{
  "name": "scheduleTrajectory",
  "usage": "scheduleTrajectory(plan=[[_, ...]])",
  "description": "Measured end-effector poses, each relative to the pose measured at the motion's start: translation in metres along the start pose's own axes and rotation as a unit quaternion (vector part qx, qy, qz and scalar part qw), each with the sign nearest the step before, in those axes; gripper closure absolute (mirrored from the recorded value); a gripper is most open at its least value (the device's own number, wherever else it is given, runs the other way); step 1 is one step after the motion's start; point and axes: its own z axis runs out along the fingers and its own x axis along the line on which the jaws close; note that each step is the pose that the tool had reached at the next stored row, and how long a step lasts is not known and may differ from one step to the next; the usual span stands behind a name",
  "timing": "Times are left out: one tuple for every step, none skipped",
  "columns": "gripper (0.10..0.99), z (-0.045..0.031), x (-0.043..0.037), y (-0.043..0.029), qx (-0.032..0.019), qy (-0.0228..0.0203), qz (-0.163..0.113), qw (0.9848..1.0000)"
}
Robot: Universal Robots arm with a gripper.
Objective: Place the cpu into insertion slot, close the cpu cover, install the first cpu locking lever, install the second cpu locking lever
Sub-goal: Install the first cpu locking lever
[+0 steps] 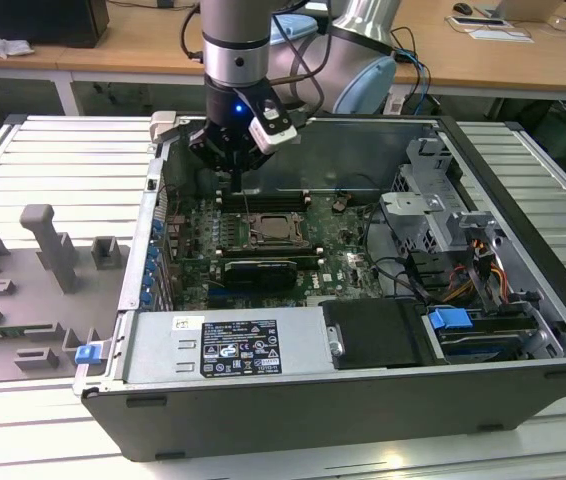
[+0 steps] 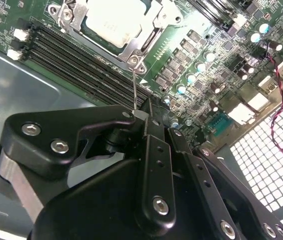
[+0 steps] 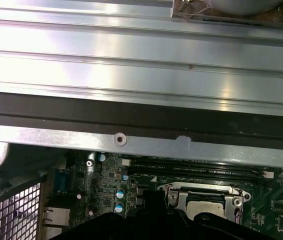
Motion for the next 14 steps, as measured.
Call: scheduleTrajectory(plan=[[0.98, 0.0, -0.0004, 0.0, 0.0, 0.0, 0.0, 1.0], [0.98, 0.0, -0.0005, 0.0, 0.0, 0.0, 0.0, 1.0], [0.98, 0.0, -0.0007, -0.0001, 0.0, 0.0, 0.0, 1.0], [0.98, 0.0, -0.001, -0.0001, 0.0, 0.0, 0.0, 1.0], [0.98, 0.0, -0.0012, -0.0001, 0.0, 0.0, 0.0, 1.0], [0.98, 0.0, -0.0013, -0.0001, 0.0, 0.0, 0.0, 1.0], [0.98, 0.0, -0.0016, -0.0001, 0.0, 0.0, 0.0, 1.0], [0.98, 0.0, -0.0018, -0.0001, 0.0, 0.0, 0.0, 1.0], [0.98, 0.0001, -0.0021, -0.0002, 0.0, 0.0, 0.0, 1.0], [0.98, 0.0001, -0.0026, -0.0002, 0.0, 0.0, 0.0, 1.0], [0.98, 0.0001, -0.003, -0.0002, 0.0, 0.0, 0.0, 1.0], [0.98, 0.0001, -0.0033, -0.0003, 0.0, 0.0, 0.0, 1.0], [0.98, 0.0001, -0.0036, -0.0003, 0.0, 0.0, 0.0, 1.0], [0.98, 0.0001, -0.0037, -0.0003, 0.0, 0.0, 0.0, 1.0]])
